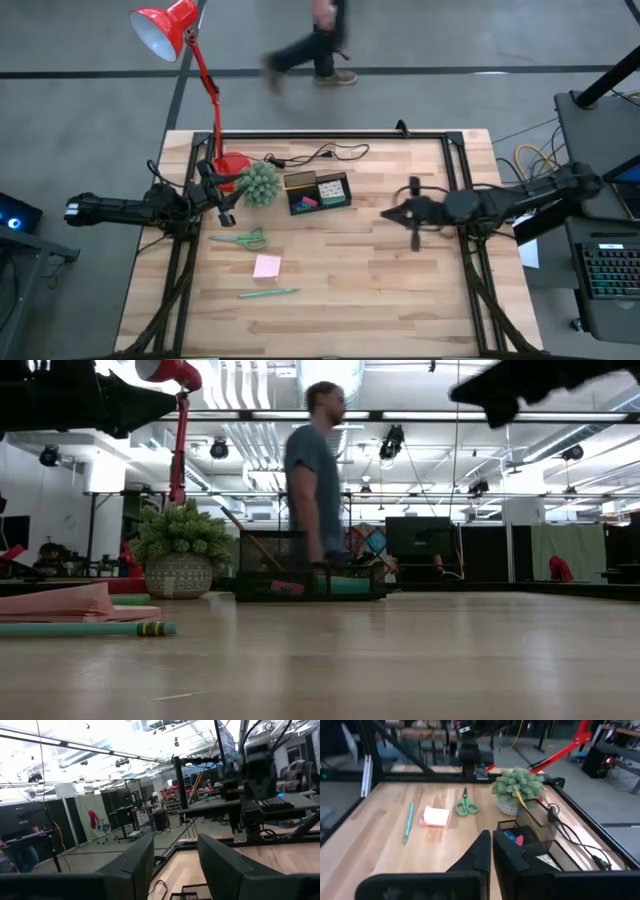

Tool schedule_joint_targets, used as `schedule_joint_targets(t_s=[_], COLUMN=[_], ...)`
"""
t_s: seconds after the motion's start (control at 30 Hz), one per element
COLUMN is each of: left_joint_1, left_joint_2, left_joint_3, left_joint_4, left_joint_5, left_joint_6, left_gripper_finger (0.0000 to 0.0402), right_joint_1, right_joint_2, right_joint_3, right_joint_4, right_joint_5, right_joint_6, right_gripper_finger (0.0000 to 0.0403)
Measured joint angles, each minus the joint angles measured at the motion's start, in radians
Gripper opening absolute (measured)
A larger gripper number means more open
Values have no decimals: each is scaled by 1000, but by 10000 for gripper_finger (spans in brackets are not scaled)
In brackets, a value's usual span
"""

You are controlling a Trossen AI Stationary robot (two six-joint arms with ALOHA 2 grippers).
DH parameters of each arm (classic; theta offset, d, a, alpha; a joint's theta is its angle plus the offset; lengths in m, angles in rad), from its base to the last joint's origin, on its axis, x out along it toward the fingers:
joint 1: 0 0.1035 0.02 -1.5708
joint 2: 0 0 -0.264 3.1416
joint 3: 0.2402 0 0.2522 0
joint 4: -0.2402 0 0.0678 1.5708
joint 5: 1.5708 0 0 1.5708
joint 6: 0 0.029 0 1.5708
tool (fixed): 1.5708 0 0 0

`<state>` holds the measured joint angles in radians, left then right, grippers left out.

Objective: Pick and place office supplies into organizer
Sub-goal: Put the blue pencil into the desk organizer

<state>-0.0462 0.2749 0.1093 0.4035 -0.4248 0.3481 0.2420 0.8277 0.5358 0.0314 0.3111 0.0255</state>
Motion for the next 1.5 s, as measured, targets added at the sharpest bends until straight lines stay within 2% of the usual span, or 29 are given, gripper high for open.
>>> schedule_joint_targets(t_s=[0.13, 0.3, 0.47, 0.7, 0.87, 0.97, 1.03, 1.2, 1.3, 1.37, 1.5], left_joint_1=[0, 0, 0, 0, 0, 0, 0, -1, -7, -12, -26], left_joint_2=[0, 7, 22, 52, 88, 121, 148, 263, 347, 411, 563], left_joint_3=[0, 0, 0, 0, 0, 0, 3, 60, 127, 189, 371], left_joint_4=[4, 4, 4, 4, 4, 4, 5, 7, -3, -71, -393], left_joint_5=[0, 0, 0, 0, 0, 10, 51, 249, 267, 267, 268], left_joint_6=[0, 0, 0, 0, -14, -100, -146, -225, -285, -310, -357], left_gripper_finger=[139, 139, 139, 139, 139, 139, 139, 139, 139, 139, 139], right_joint_1=[0, 0, 0, 0, 0, 0, 0, 0, 0, 0, 0], right_joint_2=[-214, -436, -620, -807, -825, -806, -800, -794, -794, -794, -794], right_joint_3=[-195, -343, -404, -408, -405, -407, -406, -385, -378, -377, -377], right_joint_4=[104, 187, 181, 28, 10, 9, 9, 11, 10, 11, 10], right_joint_5=[-2, -3, 5, 30, 32, 32, 32, 32, 31, 31, 31], right_joint_6=[-11, -152, -232, -220, -241, -252, -298, -340, -344, -356, -399], right_gripper_finger=[9, 9, 8, 9, 9, 9, 9, 9, 9, 9, 9])
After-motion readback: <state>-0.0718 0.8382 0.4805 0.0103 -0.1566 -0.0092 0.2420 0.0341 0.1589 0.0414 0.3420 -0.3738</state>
